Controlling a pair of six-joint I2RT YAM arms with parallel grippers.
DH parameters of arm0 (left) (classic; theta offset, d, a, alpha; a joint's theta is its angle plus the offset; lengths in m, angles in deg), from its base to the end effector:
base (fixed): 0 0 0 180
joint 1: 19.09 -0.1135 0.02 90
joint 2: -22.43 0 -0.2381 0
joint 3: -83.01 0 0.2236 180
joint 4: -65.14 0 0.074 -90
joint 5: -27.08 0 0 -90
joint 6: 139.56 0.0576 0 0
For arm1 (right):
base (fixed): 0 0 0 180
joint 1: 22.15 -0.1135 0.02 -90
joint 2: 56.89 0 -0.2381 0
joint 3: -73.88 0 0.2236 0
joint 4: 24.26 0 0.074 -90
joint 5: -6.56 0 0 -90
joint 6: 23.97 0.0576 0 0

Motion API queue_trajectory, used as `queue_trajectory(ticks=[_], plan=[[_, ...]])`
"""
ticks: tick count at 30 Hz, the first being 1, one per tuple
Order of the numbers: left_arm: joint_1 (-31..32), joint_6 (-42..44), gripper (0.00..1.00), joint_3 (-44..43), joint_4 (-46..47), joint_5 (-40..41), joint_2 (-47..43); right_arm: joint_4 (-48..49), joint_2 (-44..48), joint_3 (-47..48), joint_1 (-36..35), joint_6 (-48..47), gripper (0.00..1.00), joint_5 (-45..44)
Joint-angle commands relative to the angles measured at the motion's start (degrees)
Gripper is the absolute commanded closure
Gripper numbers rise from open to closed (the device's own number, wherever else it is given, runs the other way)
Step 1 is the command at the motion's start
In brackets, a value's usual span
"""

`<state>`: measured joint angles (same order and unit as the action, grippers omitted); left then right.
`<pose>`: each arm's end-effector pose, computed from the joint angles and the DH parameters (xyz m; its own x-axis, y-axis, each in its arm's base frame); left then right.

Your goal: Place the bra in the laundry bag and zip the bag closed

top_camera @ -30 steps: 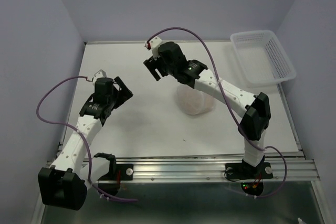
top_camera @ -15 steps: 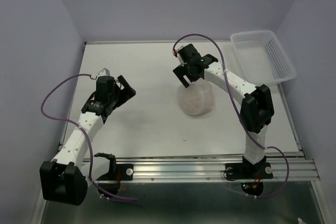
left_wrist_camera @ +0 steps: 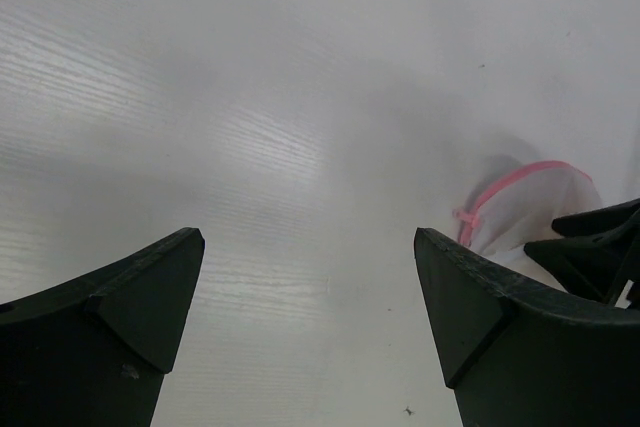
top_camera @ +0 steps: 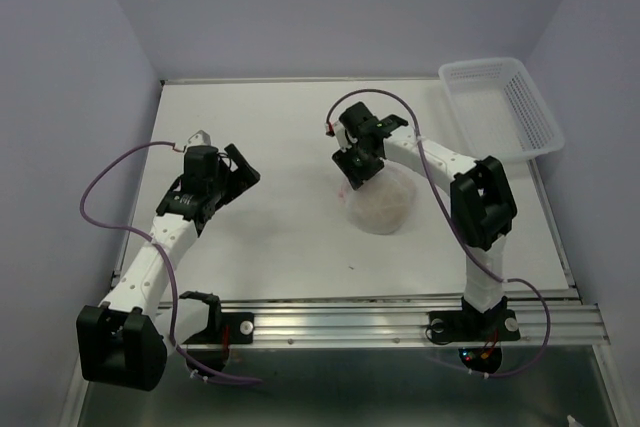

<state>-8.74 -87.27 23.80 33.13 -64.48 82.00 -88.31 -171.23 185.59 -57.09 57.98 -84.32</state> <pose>0.2300 -0.0436 0.2470 -0.5403 -0.5229 -0.6593 -0.1622 0.8335 -0.5281 0.3232 0.2247 0.1993 -0.6659 -0.6360 -0.3900 -0.6675 0.7414 -0.0694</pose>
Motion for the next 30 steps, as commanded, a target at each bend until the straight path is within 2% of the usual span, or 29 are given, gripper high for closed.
queue_trajectory(ticks=[1, 2, 4, 8, 10, 15, 16, 17, 19, 21, 22, 26, 27, 28, 29, 30], plan=[[-0.4, 0.8, 0.01, 0.0, 2.4, -0.2, -0.3, -1.3, 2.1, -4.0, 0.1, 5.1, 0.56, 11.3], [-0.5, 0.8, 0.01, 0.0, 2.4, -0.3, -0.2, -1.2, 3.7, -6.6, 0.1, 6.3, 0.82, 11.2], [-0.4, 0.9, 0.01, 0.2, 2.7, -0.3, 0.2, -0.5, 6.1, -9.4, 0.1, 5.7, 0.99, 12.5], [-0.4, 0.9, 0.01, 0.5, 4.3, -1.3, 1.9, 5.1, 13.3, -14.1, -3.4, -0.3, 0.99, 22.0], [-0.5, 1.0, 0.01, 0.3, 5.2, -2.7, 3.4, 12.2, 16.7, -15.5, -3.9, -2.0, 0.99, 24.7], [-0.6, 1.0, 0.01, -0.3, 6.0, -3.7, 5.0, 23.6, 17.8, -13.5, -3.9, -7.8, 0.99, 24.6], [-0.6, 0.9, 0.01, -0.6, 5.9, -3.7, 5.2, 28.8, 17.9, -13.3, -3.9, -8.7, 0.99, 24.0], [-0.7, 0.9, 0.01, -0.8, 5.7, -3.6, 5.7, 31.0, 18.5, -13.3, -3.9, -12.5, 0.99, 25.2], [-0.8, 1.1, 0.01, -2.3, 4.5, -3.4, 6.3, 41.0, 19.9, -15.2, -4.4, -14.7, 0.98, 30.8], [-0.8, 1.0, 0.01, -3.6, 3.3, -2.5, 6.7, 47.5, 23.5, -21.4, -4.4, -16.6, 0.95, 35.9], [-0.8, 0.5, 0.01, -3.9, 2.8, -1.1, 6.7, 54.6, 24.9, -24.0, -4.4, -16.3, 0.94, 38.1], [-1.1, -0.3, 0.01, -4.7, 2.0, 0.6, 6.9, 67.7, 32.4, -39.4, -4.4, -11.7, 0.93, 38.3], [-1.1, -0.3, 0.01, -4.6, 2.6, 0.4, 7.0, 71.8, 35.4, -46.4, -5.0, -10.2, 0.91, 37.1], [-1.2, -0.4, 0.01, -4.5, 2.9, 0.4, 7.2, 72.7, 36.5, -49.5, -5.0, -9.0, 0.86, 35.7], [-1.2, -0.7, 0.01, -4.4, 3.2, 0.2, 7.8, 73.5, 37.5, -52.4, -5.0, -7.6, 0.74, 34.4], [-1.2, -0.4, 0.01, -4.4, 3.7, -0.5, 8.4, 72.8, 39.1, -57.2, -5.0, -3.7, 0.52, 33.2]])
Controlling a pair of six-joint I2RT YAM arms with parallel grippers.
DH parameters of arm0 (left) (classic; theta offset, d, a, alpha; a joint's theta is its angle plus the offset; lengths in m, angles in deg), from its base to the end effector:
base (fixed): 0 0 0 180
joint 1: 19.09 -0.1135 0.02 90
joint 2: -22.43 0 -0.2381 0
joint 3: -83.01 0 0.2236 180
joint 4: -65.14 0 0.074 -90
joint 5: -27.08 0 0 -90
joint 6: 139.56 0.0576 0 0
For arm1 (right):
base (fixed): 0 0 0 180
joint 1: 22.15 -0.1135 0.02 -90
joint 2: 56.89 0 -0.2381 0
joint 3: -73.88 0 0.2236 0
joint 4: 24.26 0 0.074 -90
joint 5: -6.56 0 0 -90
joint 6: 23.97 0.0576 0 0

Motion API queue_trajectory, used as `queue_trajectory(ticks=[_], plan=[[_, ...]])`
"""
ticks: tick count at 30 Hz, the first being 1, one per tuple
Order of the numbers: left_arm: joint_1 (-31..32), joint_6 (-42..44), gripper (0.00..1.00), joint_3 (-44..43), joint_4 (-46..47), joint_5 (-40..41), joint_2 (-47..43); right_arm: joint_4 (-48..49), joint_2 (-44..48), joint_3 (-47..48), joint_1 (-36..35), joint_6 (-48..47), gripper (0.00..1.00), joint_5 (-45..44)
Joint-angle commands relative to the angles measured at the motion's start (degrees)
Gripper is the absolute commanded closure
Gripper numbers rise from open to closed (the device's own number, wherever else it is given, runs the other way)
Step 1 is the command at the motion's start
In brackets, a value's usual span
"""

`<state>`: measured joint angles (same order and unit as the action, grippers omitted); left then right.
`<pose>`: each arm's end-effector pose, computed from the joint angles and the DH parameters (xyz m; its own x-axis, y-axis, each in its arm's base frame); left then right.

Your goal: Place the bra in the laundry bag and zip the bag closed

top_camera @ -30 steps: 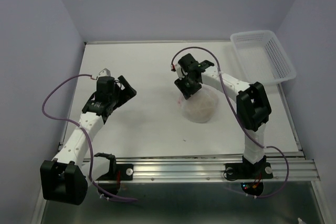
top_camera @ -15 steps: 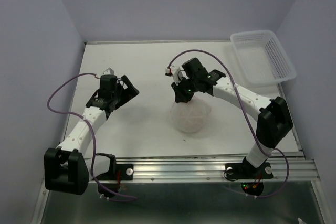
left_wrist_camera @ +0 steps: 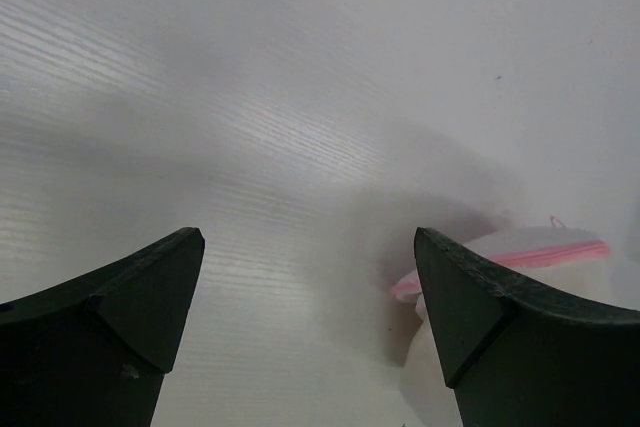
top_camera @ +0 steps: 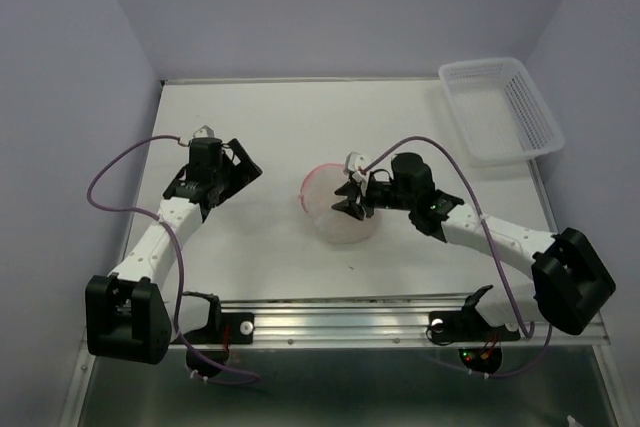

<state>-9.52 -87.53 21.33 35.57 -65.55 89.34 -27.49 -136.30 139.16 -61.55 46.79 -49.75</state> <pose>0.2533 -0.0454 0.2371 -0.5687 -0.5274 -0.6312 -0.1860 0.8300 -0.5259 0.2188 0.2211 0.2566 0.0912 -0.2799 -0.9557 -0.9609 0.2274 -0.1583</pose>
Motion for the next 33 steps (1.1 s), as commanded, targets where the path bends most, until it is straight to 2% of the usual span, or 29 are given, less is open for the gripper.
queue_trajectory(ticks=[1, 2, 4, 7, 8, 10, 12, 14, 18, 21, 24, 25, 27, 28, 33], plan=[[-0.5, -0.1, 0.01, -2.1, 1.3, 0.0, 1.5, 11.2, 5.1, -13.0, -0.5, 9.1, 0.40, -2.7], [-0.5, -0.1, 0.01, -2.1, 1.5, -1.1, 2.3, 9.7, 6.2, -14.8, -0.5, 12.7, 0.31, -5.6], [-0.5, 0.4, 0.01, -1.7, 1.9, -2.7, 3.4, 4.1, 11.5, -18.9, -1.0, 14.7, 0.30, -9.6], [-0.5, 0.6, 0.01, -1.4, 2.1, -3.9, 4.0, -3.3, 18.8, -20.2, -1.0, 16.6, 0.22, -12.1], [-0.5, 0.5, 0.01, -1.4, 2.1, -4.1, 4.3, -4.9, 22.4, -19.1, -1.0, 17.7, 0.10, -14.7], [-0.5, 0.4, 0.01, -1.1, 2.3, -4.5, 4.5, -7.6, 23.8, -15.6, -1.0, 19.1, 0.00, -20.0], [-0.5, 0.4, 0.01, -0.8, 2.8, -4.9, 4.2, -11.6, 22.6, -12.2, -1.0, 19.1, 0.00, -20.7], [-0.5, 0.0, 0.01, -0.4, 3.6, -5.6, 3.1, -16.5, 21.9, -9.0, -1.0, 17.9, 0.00, -17.6], [-0.5, -0.1, 0.01, 0.8, 4.2, -5.6, 1.4, -18.0, 25.7, -13.5, -1.0, 22.0, 0.00, -16.9], [-0.5, 1.0, 0.01, 0.9, 4.6, -6.9, 1.4, -17.4, 26.9, -13.8, -1.0, 24.9, 0.00, -23.3], [-0.4, 1.5, 0.01, 1.3, 5.5, -9.7, 1.8, -16.2, 25.1, -10.7, -1.0, 25.5, 0.00, -35.4], [-0.4, 1.9, 0.01, 1.1, 5.1, -11.0, 2.3, -14.5, 23.0, -9.3, -1.0, 27.3, 0.00, -41.0], [-0.4, 1.9, 0.01, 2.5, 5.1, -11.5, 2.2, -13.3, 19.8, -7.1, -1.0, 28.4, 0.00, -44.8], [-0.4, 1.2, 0.01, 3.4, 5.5, -11.0, 1.2, -13.7, 15.4, -3.1, -1.0, 28.6, 0.00, -47.2], [-0.4, 0.5, 0.01, 6.4, 6.4, -10.2, -1.0, -19.9, 2.6, 13.0, -0.4, 30.3, 0.00, -48.4]])
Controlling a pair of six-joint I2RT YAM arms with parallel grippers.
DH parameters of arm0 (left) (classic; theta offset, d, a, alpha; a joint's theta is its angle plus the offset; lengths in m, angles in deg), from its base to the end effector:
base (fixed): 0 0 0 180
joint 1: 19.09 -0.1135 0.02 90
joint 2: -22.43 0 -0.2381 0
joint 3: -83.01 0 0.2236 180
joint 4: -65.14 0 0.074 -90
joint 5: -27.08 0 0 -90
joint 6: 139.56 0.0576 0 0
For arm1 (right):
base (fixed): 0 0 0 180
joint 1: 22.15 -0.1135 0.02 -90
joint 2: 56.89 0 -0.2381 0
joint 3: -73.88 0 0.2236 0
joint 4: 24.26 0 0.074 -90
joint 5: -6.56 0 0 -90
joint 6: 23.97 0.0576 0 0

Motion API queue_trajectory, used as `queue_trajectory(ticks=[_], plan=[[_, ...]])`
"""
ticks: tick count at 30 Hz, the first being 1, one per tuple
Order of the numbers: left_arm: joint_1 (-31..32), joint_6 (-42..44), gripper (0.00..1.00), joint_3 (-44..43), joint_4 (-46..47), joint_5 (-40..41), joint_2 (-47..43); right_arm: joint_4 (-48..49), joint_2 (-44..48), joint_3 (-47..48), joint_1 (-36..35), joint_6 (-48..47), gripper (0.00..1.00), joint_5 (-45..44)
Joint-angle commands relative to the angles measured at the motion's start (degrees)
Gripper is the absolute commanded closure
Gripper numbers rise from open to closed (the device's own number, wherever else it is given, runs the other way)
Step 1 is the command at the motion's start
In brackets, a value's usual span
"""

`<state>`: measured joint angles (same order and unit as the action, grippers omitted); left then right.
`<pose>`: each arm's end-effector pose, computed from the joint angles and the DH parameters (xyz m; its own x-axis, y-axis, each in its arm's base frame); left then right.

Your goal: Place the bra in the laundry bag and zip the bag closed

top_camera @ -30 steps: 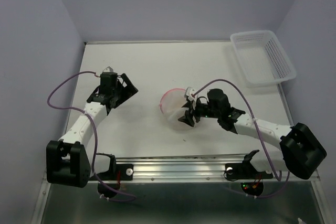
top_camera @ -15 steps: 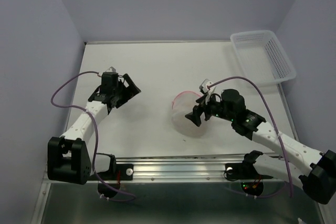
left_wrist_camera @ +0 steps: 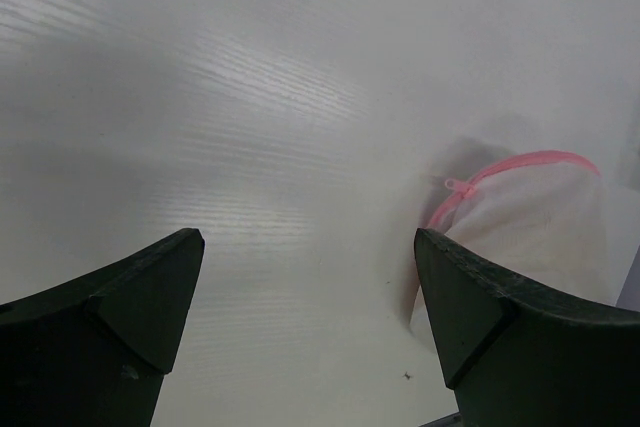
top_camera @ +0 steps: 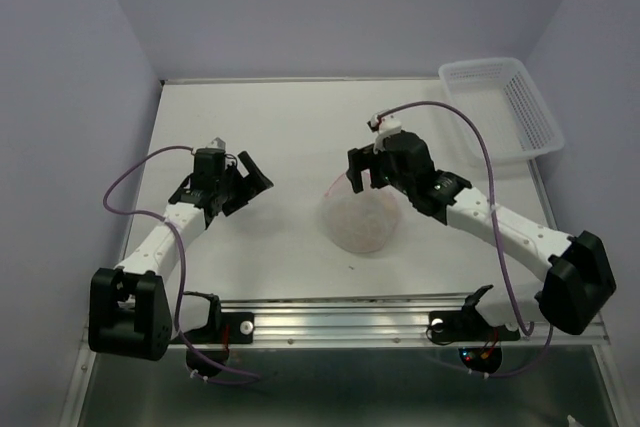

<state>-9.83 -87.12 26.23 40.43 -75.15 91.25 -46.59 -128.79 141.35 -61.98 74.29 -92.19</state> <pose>0.2517 -0.0534 0.2109 -0.6661 -0.4950 -0.5579 -0.1025 0.8017 -0.5889 0.2251 0.1764 0.2636 -0.4181 -0.1639 -0.8935 -0.4736 0.8787 0.0605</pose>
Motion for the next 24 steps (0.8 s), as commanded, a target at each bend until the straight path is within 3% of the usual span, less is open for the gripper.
queue_trajectory(ticks=[1, 7, 13, 14, 17, 24], plan=[[-0.1, 0.0, 0.01, 1.6, 1.4, -0.4, -3.3, -1.6, -6.6, 13.1, 1.2, 3.2, 0.00, -5.1], [-0.1, 0.0, 0.01, 2.4, 1.4, 0.6, -4.7, -11.9, -20.8, 28.8, 5.8, -3.0, 0.00, -1.1], [-0.1, 0.5, 0.01, 2.4, 1.4, 0.6, -5.8, -20.6, -32.9, 35.1, 17.1, -7.5, 0.00, 20.1], [-0.1, 0.5, 0.01, 2.3, 1.4, 0.6, -5.4, -21.4, -36.2, 37.2, 18.0, -7.5, 0.00, 27.8], [-0.1, 1.3, 0.01, 1.7, 0.4, 0.0, -3.9, -28.9, -40.9, 42.2, 18.0, -17.4, 0.00, 39.1], [-0.1, 1.0, 0.01, 3.1, 1.0, 0.4, -1.8, -33.9, -48.8, 42.8, 18.0, -18.5, 0.00, 44.3]])
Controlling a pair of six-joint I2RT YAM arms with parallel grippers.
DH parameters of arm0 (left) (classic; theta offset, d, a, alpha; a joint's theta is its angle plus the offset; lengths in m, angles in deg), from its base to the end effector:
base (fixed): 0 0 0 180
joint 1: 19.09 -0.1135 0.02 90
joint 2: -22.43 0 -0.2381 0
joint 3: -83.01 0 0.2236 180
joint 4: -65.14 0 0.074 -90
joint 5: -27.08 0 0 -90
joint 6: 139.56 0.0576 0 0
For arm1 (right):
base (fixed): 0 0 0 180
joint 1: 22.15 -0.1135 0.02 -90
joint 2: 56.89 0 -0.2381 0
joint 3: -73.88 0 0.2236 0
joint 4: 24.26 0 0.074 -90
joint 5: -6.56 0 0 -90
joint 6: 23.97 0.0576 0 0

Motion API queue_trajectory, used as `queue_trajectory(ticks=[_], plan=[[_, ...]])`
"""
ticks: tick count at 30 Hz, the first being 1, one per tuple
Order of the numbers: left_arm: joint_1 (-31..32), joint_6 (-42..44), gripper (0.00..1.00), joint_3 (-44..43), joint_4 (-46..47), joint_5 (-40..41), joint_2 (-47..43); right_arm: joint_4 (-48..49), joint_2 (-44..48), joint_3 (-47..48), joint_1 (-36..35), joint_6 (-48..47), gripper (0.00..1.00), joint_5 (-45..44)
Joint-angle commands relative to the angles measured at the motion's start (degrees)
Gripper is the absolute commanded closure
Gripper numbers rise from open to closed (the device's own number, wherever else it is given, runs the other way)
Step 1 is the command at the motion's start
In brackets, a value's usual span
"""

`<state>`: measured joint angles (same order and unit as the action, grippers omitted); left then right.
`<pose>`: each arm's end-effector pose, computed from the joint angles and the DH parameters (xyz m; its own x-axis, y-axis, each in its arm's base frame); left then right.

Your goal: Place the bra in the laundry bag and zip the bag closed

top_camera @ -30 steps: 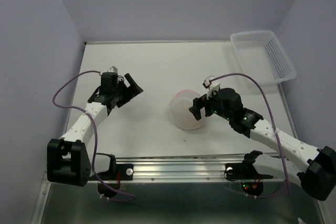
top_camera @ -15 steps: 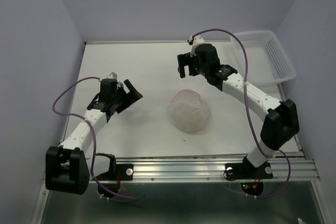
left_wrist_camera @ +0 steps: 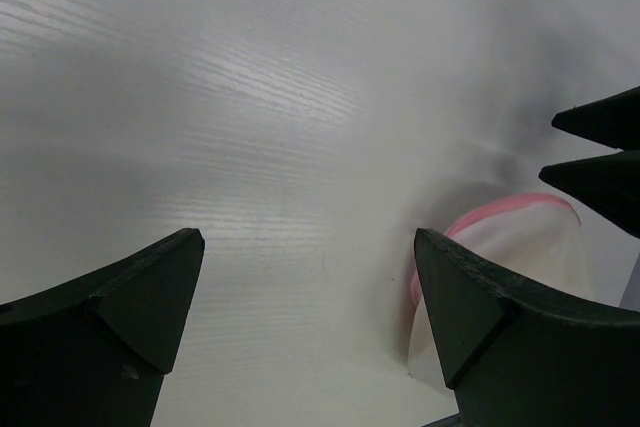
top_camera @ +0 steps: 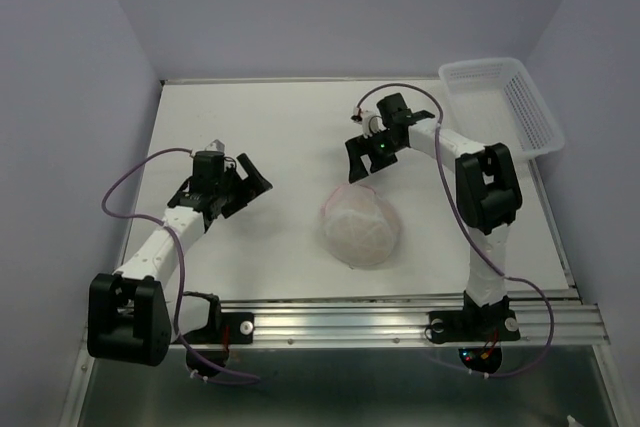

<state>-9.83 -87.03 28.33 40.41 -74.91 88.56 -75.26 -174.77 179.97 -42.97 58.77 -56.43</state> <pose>0.2429 -0.0517 0.2099 -0.6589 -0.4955 -0.5660 -0.0982 0.8026 -0.5884 0.3716 0.1693 0.1668 -0.7601 -0.4095 -0.5046 -0.6117 0.7129 0.3429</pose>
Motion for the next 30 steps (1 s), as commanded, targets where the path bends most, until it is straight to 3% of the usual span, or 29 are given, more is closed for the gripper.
queue_trajectory(ticks=[1, 13, 21, 30], plan=[[-0.1, 1.0, 0.01, 0.9, 0.9, 0.1, 1.2, -7.4, -3.7, 4.6, -1.0, -3.6, 0.00, 9.8], [-0.1, 1.2, 0.01, 0.9, 1.3, -0.4, 2.3, -7.3, -0.7, 1.4, -1.0, -8.2, 0.00, 18.6], [-0.1, 0.4, 0.01, 1.9, 1.8, -0.4, 0.8, -6.0, -2.5, 12.2, -2.0, -7.4, 0.00, 16.6], [-0.1, -0.2, 0.01, 2.2, 1.0, 0.4, -0.6, -13.4, -7.0, 18.7, -7.9, -12.9, 0.00, 14.6]])
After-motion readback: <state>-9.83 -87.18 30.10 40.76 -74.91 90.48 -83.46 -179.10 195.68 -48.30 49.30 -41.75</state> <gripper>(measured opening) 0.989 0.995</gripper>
